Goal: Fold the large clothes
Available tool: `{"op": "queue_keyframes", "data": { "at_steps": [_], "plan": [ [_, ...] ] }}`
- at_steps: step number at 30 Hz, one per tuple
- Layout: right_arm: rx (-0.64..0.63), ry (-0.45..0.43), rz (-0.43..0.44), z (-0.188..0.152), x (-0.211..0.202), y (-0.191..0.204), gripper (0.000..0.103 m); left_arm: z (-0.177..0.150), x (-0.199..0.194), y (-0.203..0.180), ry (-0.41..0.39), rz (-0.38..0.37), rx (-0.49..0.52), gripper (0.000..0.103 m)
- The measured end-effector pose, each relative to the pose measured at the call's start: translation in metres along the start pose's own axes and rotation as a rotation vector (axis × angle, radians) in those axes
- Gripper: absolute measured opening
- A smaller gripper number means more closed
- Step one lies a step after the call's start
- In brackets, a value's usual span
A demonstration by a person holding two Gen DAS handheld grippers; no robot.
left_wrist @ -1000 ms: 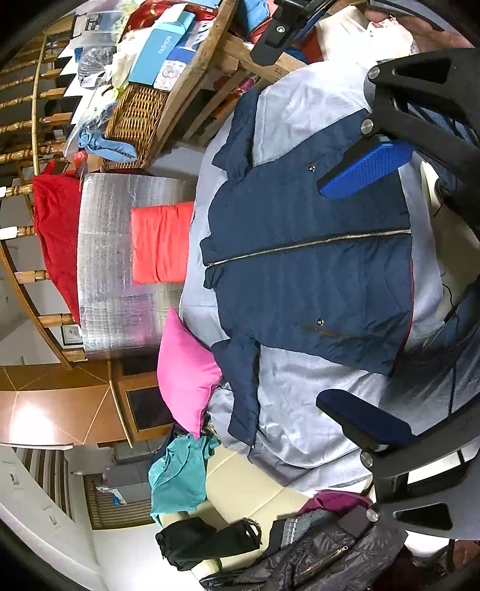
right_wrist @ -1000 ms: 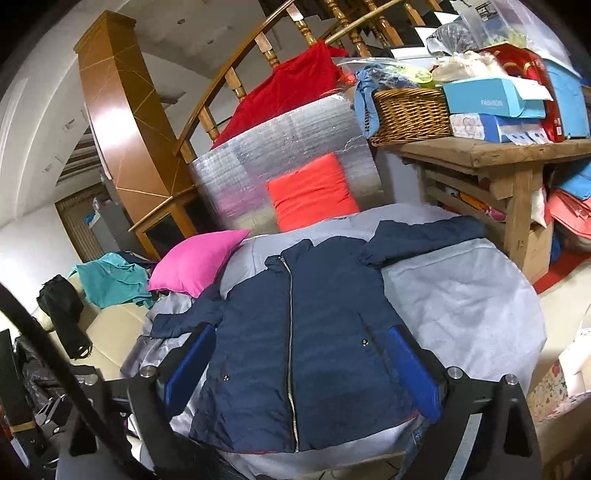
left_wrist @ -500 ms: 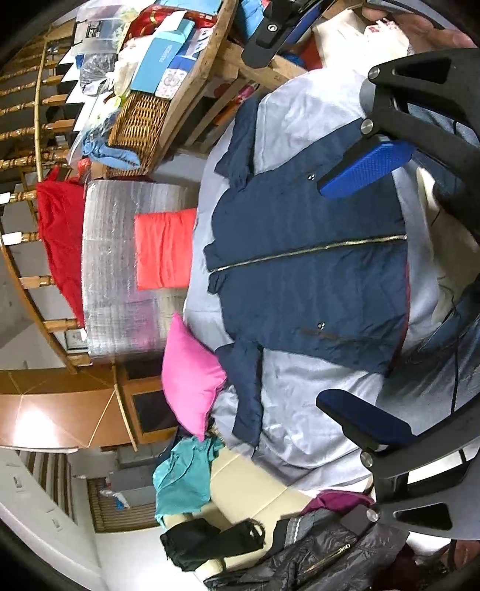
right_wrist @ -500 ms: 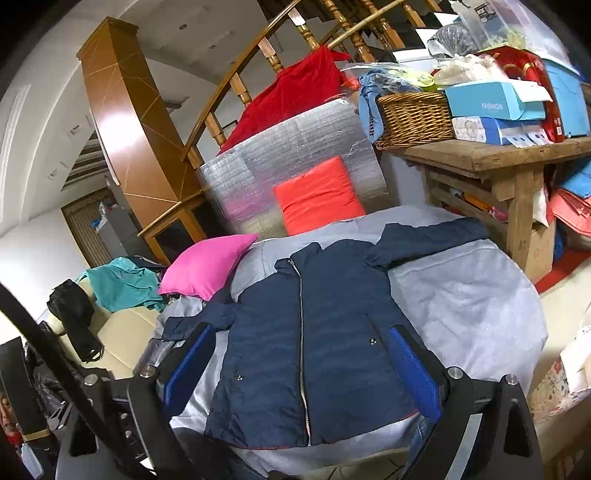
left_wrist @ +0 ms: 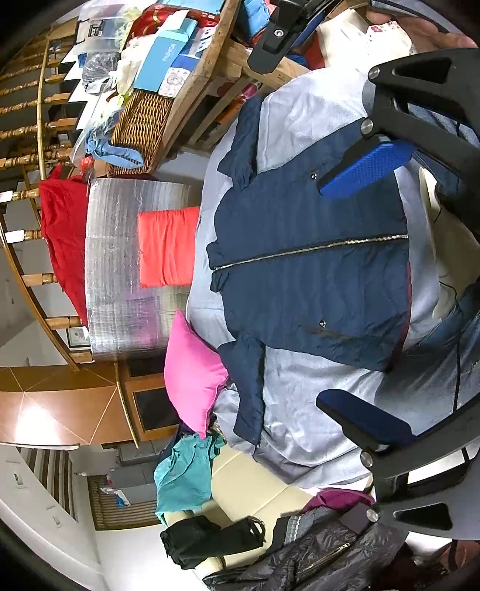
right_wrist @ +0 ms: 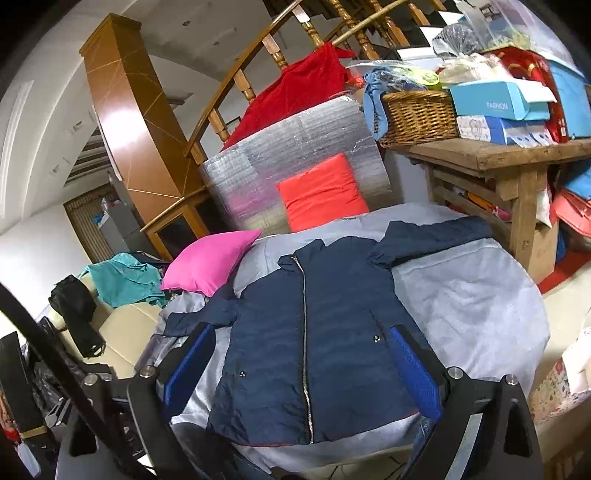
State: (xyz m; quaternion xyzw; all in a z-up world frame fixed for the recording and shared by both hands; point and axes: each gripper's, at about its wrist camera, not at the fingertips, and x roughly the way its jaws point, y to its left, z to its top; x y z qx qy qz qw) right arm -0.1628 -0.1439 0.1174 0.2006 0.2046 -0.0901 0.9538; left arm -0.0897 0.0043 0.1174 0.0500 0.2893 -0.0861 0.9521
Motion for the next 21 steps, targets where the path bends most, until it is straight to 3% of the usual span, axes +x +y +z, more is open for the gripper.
{"op": "queue_keyframes", "data": {
  "at_steps": [13, 21],
  "plan": [
    [0.051, 0.013, -0.01, 0.001, 0.017, -0.02, 0.096, 0.008, 0.026, -0.015, 0.021, -0.004, 0.032, 0.103],
    [0.064, 0.029, -0.007, 0.018, 0.059, -0.04, 0.096, 0.014, 0.07, -0.029, 0.063, -0.009, 0.045, 0.103]
  ]
}}
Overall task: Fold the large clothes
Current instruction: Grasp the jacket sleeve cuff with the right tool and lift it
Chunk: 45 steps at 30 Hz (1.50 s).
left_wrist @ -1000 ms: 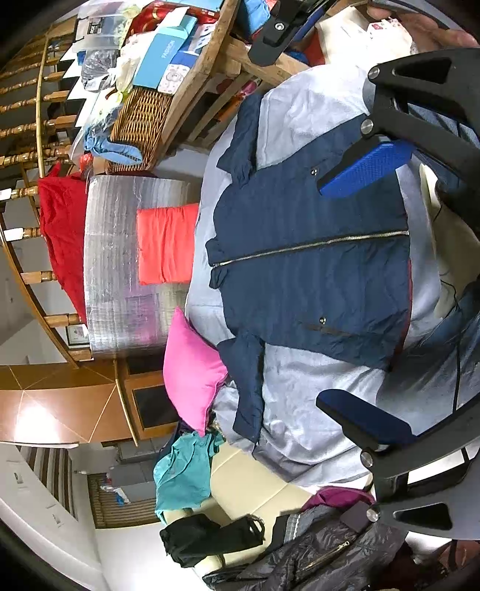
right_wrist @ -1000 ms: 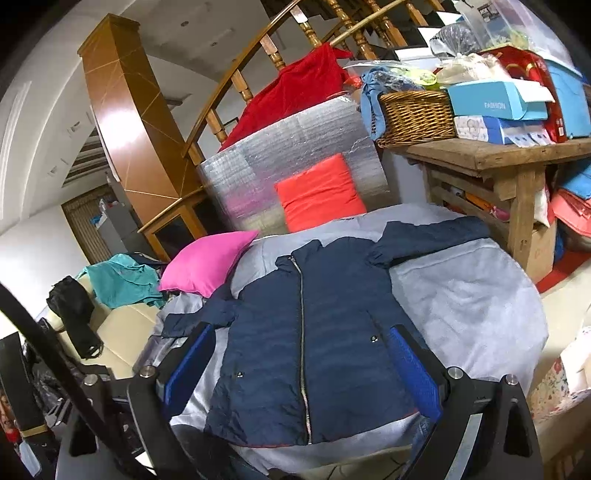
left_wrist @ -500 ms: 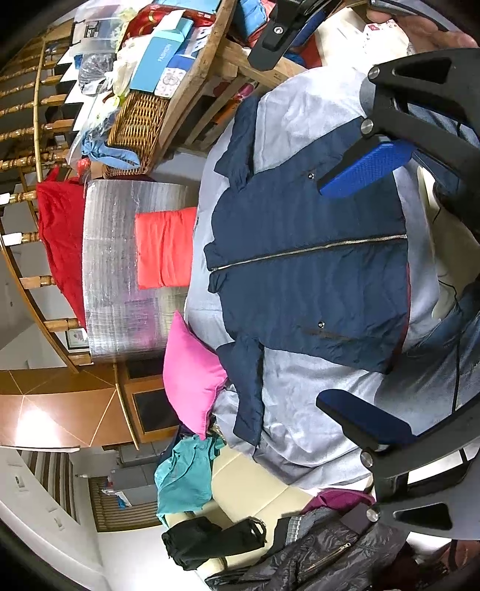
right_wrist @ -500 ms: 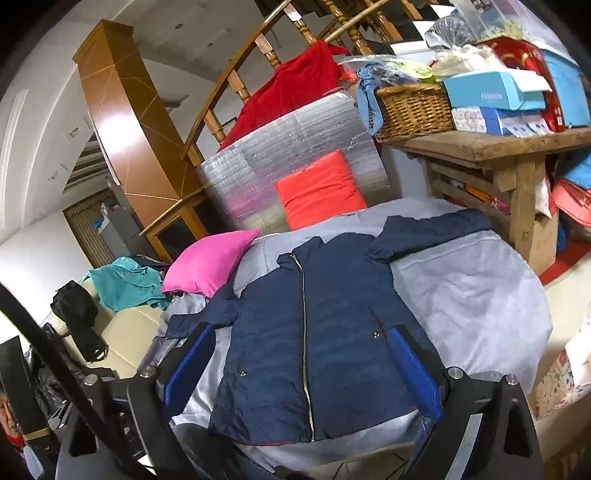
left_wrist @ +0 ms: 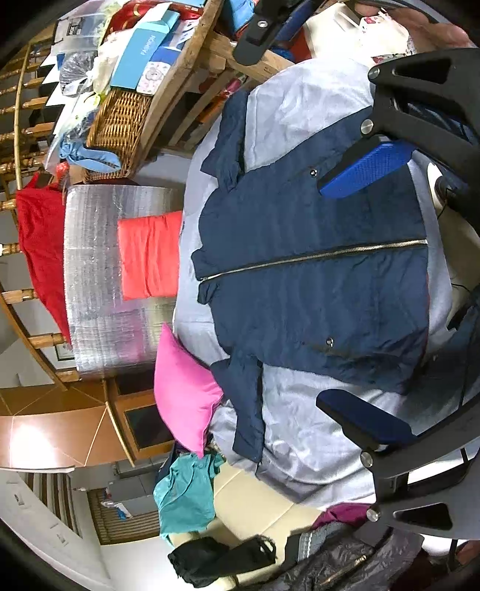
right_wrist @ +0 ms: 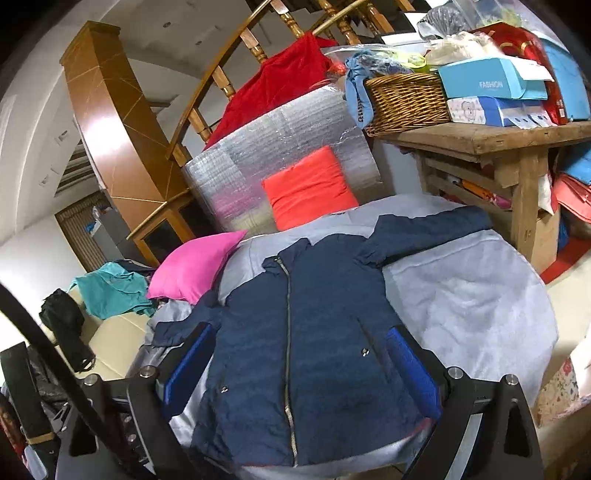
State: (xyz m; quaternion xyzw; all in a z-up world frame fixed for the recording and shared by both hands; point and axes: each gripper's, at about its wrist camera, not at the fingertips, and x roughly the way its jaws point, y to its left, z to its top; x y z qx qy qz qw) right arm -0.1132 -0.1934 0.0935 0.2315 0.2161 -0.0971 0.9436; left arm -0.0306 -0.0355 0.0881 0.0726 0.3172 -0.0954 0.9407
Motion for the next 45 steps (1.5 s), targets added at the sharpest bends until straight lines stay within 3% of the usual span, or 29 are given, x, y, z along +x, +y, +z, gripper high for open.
{"op": "queue_keyframes", "data": {
  "at_steps": [6, 10, 15, 21, 25, 29, 32, 36, 37, 39, 40, 41, 43, 45],
  "plan": [
    [0.116, 0.045, 0.047, 0.013, 0.053, -0.048, 0.096, 0.01, 0.062, -0.013, 0.055, -0.073, -0.027, 0.103],
    [0.256, 0.107, 0.046, 0.024, 0.099, -0.102, 0.095, 0.033, 0.108, -0.039, 0.125, -0.129, 0.024, 0.103],
    [0.353, 0.119, -0.05, 0.046, 0.146, -0.159, 0.093, 0.067, 0.146, -0.062, 0.122, -0.189, 0.041, 0.103],
    [0.495, 0.127, -0.065, 0.103, 0.227, -0.227, 0.091, 0.11, 0.212, -0.083, 0.138, -0.219, 0.04, 0.103],
    [0.525, 0.155, -0.136, 0.133, 0.302, -0.289, 0.091, 0.104, 0.255, -0.077, 0.14, -0.217, 0.037, 0.103],
    [0.646, 0.165, -0.221, 0.126, 0.342, -0.349, 0.076, 0.088, 0.288, -0.064, 0.198, -0.228, 0.006, 0.103],
    [0.7, 0.172, -0.229, 0.117, 0.364, -0.378, 0.068, 0.081, 0.297, -0.056, 0.211, -0.218, -0.003, 0.103],
    [0.765, 0.074, -0.213, 0.112, 0.374, -0.406, 0.057, 0.078, 0.299, -0.052, 0.209, -0.213, -0.009, 0.103],
    [0.764, 0.077, -0.208, 0.113, 0.376, -0.407, 0.057, 0.077, 0.3, -0.052, 0.208, -0.216, -0.01, 0.103],
    [0.712, 0.099, -0.224, 0.115, 0.381, -0.403, 0.037, 0.076, 0.302, -0.054, 0.205, -0.22, -0.015, 0.103],
    [0.697, 0.105, -0.245, 0.117, 0.383, -0.405, 0.02, 0.075, 0.304, -0.055, 0.21, -0.223, -0.013, 0.103],
    [0.702, 0.097, -0.229, 0.118, 0.382, -0.405, 0.012, 0.075, 0.305, -0.057, 0.22, -0.226, -0.005, 0.103],
    [0.676, 0.059, -0.236, 0.123, 0.372, -0.394, 0.009, 0.076, 0.304, -0.056, 0.215, -0.234, -0.008, 0.103],
    [0.551, 0.026, -0.254, 0.141, 0.359, -0.358, 0.008, 0.079, 0.3, -0.05, 0.206, -0.222, -0.03, 0.103]
  ]
}}
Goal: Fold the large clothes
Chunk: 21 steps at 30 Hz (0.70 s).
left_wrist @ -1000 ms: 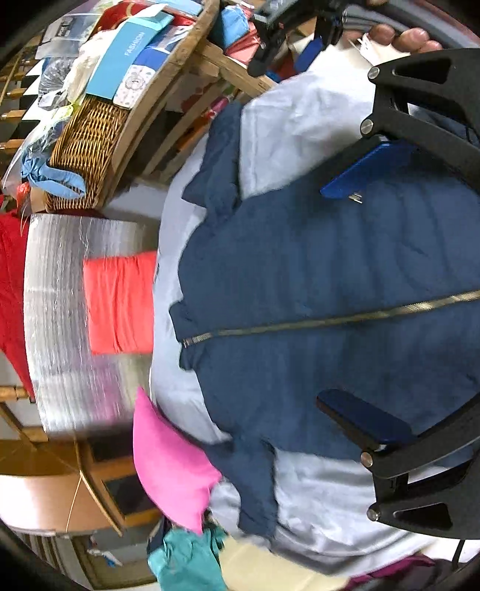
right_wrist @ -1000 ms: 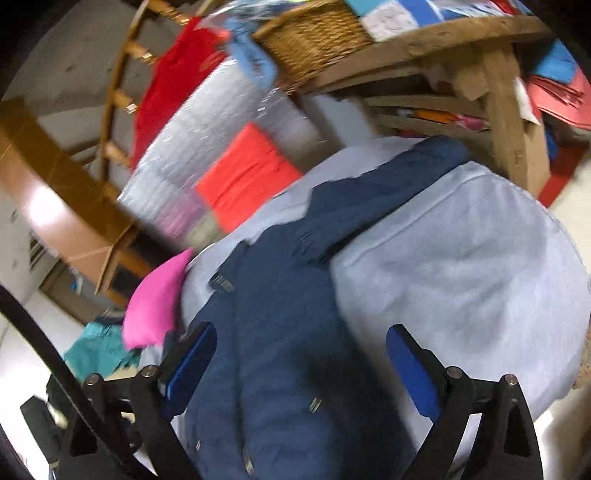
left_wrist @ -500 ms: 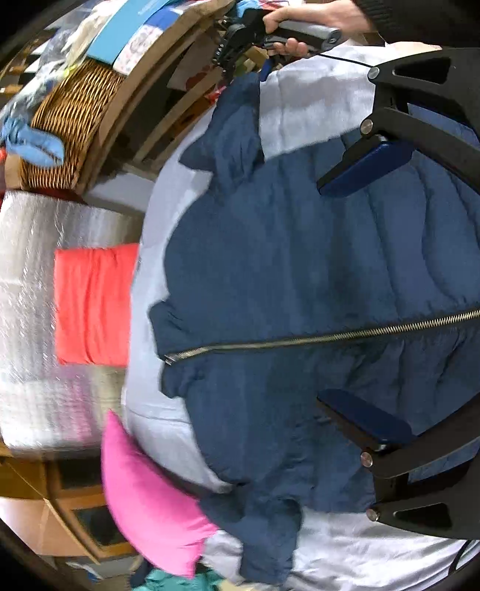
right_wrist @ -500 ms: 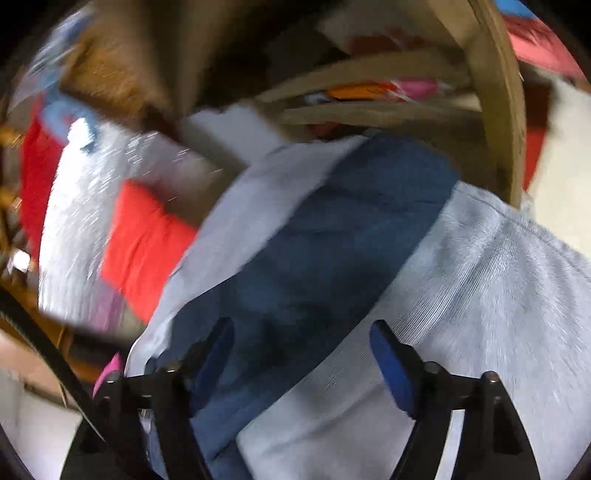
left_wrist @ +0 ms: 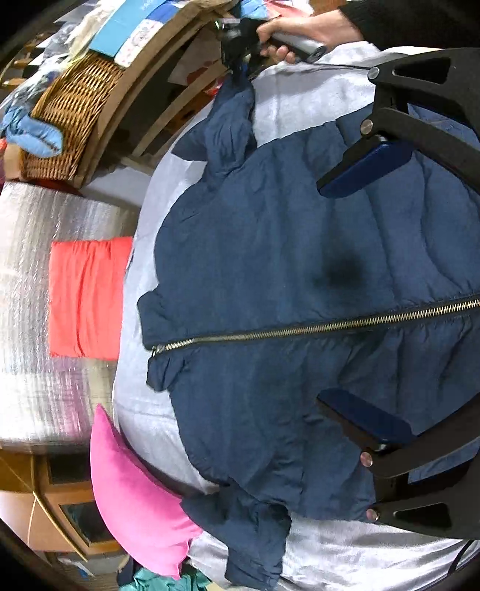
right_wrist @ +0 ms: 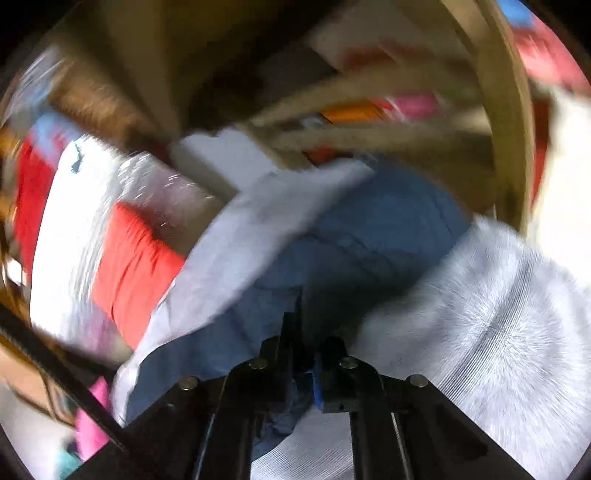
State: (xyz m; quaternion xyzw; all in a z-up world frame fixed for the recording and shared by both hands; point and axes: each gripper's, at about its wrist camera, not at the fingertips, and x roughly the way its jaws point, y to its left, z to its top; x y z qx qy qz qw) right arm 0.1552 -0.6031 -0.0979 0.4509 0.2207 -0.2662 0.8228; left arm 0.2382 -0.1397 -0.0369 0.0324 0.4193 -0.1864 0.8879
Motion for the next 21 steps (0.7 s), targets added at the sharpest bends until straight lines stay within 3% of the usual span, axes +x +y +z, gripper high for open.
{"op": "queue_keyframes", "data": {
  "at_steps": [4, 6, 8, 10, 13, 16, 19, 21],
  "plan": [
    [-0.222, -0.111, 0.017, -0.023, -0.056, 0.075, 0.007, -0.001, -0.013, 0.02, -0.029, 0.016, -0.073, 0.103],
    [-0.391, -0.202, 0.015, -0.048, -0.093, 0.123, 0.007, 0.001, -0.018, 0.032, -0.029, 0.016, -0.099, 0.103],
    [-0.536, -0.272, 0.069, -0.075, -0.126, 0.167, 0.007, 0.006, -0.028, 0.047, -0.055, 0.027, -0.126, 0.103],
    [-0.628, -0.286, 0.131, -0.098, -0.142, 0.208, 0.007, 0.011, -0.037, 0.061, -0.083, 0.037, -0.151, 0.103],
    [-0.721, -0.237, 0.258, -0.141, -0.147, 0.259, 0.007, 0.017, -0.041, 0.088, -0.097, 0.06, -0.204, 0.103],
    [-0.812, -0.128, 0.368, -0.204, -0.13, 0.296, 0.007, 0.018, -0.038, 0.118, -0.083, 0.054, -0.287, 0.103],
    [-0.925, -0.061, 0.371, -0.259, -0.102, 0.312, 0.007, 0.014, -0.027, 0.138, -0.042, 0.017, -0.371, 0.103],
    [-0.937, 0.042, 0.384, -0.291, -0.072, 0.315, 0.007, 0.012, -0.018, 0.149, -0.007, -0.006, -0.415, 0.103]
  ]
}}
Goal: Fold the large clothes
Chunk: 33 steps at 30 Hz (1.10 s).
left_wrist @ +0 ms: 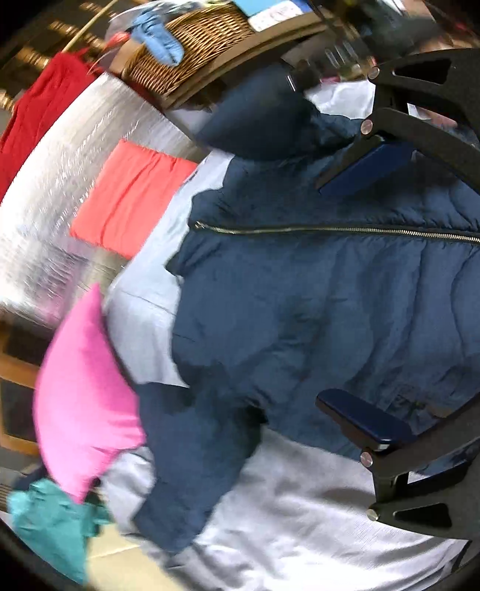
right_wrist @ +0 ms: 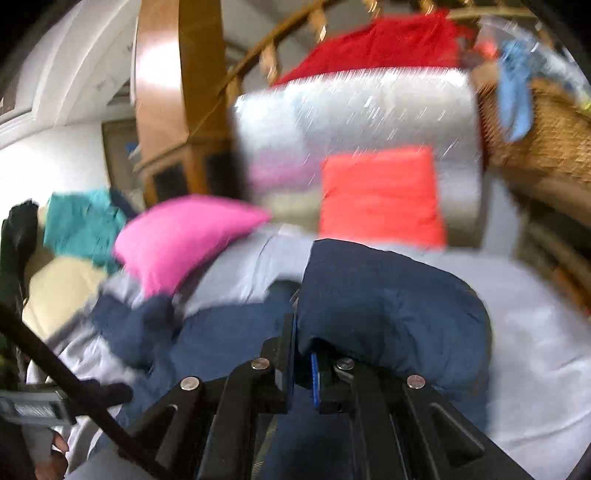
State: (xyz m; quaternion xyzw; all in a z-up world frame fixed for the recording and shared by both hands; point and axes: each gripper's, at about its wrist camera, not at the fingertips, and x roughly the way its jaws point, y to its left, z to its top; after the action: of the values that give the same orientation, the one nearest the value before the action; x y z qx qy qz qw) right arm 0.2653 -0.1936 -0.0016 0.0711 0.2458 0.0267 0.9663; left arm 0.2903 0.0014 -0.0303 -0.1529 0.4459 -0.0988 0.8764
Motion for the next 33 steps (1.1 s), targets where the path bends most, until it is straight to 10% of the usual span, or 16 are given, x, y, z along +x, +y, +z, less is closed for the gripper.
{"op": "queue_keyframes", "data": {
  "at_steps": [7, 10, 16, 26, 31, 33],
  "plan": [
    [0.076, 0.308, 0.231, -0.064, 0.059, -0.002, 0.035, 0.004, 0.004, 0.013, -0.011, 0.001, -0.041, 0.103],
    [0.15, 0.237, 0.238, -0.059, 0.015, -0.031, 0.088, 0.001, 0.006, 0.007, -0.005, -0.008, -0.007, 0.103],
    [0.457, 0.207, 0.133, -0.067, -0.038, -0.119, 0.087, -0.025, 0.028, -0.038, -0.016, 0.106, 0.238, 0.103],
    [0.834, 0.235, 0.165, -0.089, -0.002, -0.192, 0.067, -0.05, 0.074, -0.153, -0.064, 0.201, 0.613, 0.103],
    [0.855, 0.257, 0.153, -0.091, 0.007, -0.2, 0.062, -0.024, 0.095, -0.147, 0.011, 0.187, 0.582, 0.045],
    [0.851, 0.259, 0.134, -0.091, 0.011, -0.199, 0.056, -0.012, 0.084, -0.123, -0.001, 0.161, 0.508, 0.041]
  ]
}}
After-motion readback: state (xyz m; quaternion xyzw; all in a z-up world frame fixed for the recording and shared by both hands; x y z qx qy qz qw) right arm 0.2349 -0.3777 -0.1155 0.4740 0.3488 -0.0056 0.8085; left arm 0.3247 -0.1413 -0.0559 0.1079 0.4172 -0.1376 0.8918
